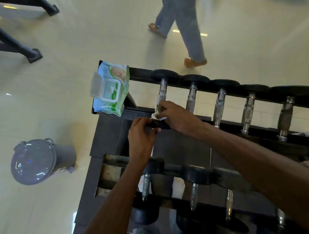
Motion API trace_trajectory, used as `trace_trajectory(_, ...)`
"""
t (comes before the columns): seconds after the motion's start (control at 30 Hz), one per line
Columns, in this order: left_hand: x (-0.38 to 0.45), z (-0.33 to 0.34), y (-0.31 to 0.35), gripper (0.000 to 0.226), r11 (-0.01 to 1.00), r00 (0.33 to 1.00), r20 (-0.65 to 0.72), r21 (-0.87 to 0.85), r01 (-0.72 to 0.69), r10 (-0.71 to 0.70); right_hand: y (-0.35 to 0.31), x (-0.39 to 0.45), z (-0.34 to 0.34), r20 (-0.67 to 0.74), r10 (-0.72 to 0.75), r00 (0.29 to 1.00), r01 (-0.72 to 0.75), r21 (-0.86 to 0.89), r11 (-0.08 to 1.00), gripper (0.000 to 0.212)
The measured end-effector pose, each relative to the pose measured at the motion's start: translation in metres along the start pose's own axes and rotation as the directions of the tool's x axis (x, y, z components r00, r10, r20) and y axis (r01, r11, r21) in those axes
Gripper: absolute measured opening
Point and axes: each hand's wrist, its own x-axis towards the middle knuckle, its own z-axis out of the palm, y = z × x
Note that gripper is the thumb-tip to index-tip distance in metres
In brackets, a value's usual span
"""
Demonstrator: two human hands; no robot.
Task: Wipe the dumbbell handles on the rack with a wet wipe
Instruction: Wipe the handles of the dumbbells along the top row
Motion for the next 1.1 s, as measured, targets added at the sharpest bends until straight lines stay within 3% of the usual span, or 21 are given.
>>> trace_trajectory(0.13,0.001,0.0,0.0,0.032,1.0,1.0,-0.005,0.003,0.002,-0.002,0.002,0.001,-0.007,-0.061,-0.01,0.998,0.005,-0.079,0.997,0.03)
trace_trajectory(0.3,0.001,-0.001,-0.003,0.032,1.0,1.0,0.013,-0.002,-0.011,0.011,0.007,0.006,-0.022,0.24,-0.122,0.963,0.165,-0.169,0.972,0.033)
trace_trajectory(0.47,0.0,0.001,-0.003,0.03,1.0,1.0,0.012,-0.018,-0.014,0.014,0.004,0.018,-0.029,0.38,-0.09,0.92,0.169,-0.179,0.969,0.027)
trace_trajectory(0.63,0.002,0.0,-0.002,0.031,1.0,1.0,0.024,-0.029,-0.007,0.008,-0.001,0.021,-0.026,0.299,-0.087,0.95,0.13,-0.13,0.983,0.02)
trace_trajectory(0.87,0.002,0.0,-0.002,0.029,1.0,1.0,0.016,-0.01,-0.01,0.011,-0.002,0.021,-0.026,0.315,-0.214,0.925,0.28,-0.18,0.943,0.025)
trace_trajectory(0.93,0.002,-0.001,-0.003,0.03,1.0,1.0,0.016,-0.014,-0.013,0.014,0.001,0.02,-0.03,0.249,-0.193,0.949,0.247,-0.212,0.945,0.022)
trace_trajectory(1.03,0.003,0.0,-0.003,0.031,1.0,1.0,0.012,-0.014,-0.023,0.024,0.013,0.015,-0.032,0.024,-0.082,0.996,0.085,-0.211,0.974,0.024)
trace_trajectory(1.1,0.003,0.0,-0.002,0.03,1.0,1.0,0.011,-0.016,-0.024,0.024,0.014,0.009,-0.023,0.05,-0.062,0.997,0.068,-0.148,0.987,0.023)
